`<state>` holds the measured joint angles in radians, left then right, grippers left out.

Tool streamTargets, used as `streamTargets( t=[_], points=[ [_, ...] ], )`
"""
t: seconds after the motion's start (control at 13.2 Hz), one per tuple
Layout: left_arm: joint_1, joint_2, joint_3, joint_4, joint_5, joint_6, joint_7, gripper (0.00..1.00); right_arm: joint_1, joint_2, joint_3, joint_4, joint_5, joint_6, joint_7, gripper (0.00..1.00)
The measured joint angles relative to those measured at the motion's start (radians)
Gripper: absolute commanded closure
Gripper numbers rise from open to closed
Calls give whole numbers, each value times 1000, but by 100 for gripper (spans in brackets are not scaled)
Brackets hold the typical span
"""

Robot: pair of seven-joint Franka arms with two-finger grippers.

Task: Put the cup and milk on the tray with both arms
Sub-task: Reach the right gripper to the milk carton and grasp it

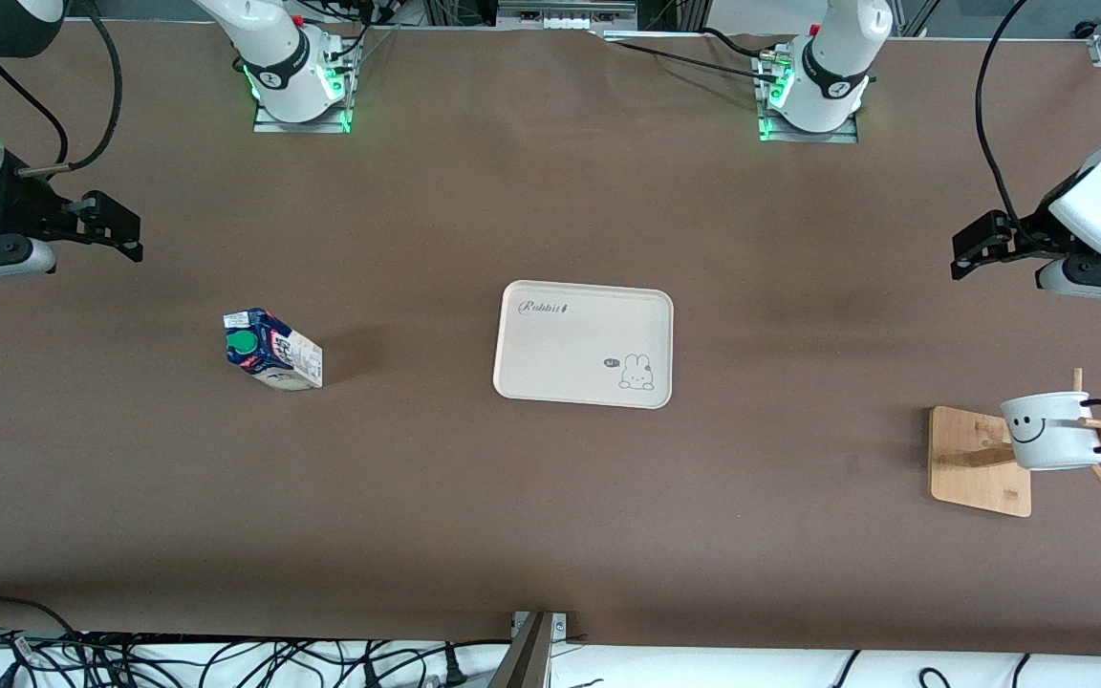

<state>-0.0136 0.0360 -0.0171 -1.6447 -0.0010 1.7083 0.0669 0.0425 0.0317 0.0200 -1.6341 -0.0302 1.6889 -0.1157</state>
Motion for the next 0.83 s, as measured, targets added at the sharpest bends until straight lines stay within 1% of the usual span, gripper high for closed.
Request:
streamTargets(
  t=[0.15,0.23,0.38,0.61,0.68,0.83],
  points=[
    [1,0,0,0,0,0,0,0,5,13,8,-1,25,0,0,0],
    [1,0,0,0,0,0,0,0,12,34,10,-1,29,0,-1,0],
    [1,1,0,1,0,0,0,0,29,119,12,-2,29,9,-1,0],
    [1,1,0,1,0,-1,0,0,36,259,12,-2,34,80,-51,0],
    [1,1,0,1,0,-1,0,0,36,290,12,-6,35,107,-58,0],
    [1,1,0,1,0,-1,0,0,36,322,12,-22,36,149,-59,0]
  ],
)
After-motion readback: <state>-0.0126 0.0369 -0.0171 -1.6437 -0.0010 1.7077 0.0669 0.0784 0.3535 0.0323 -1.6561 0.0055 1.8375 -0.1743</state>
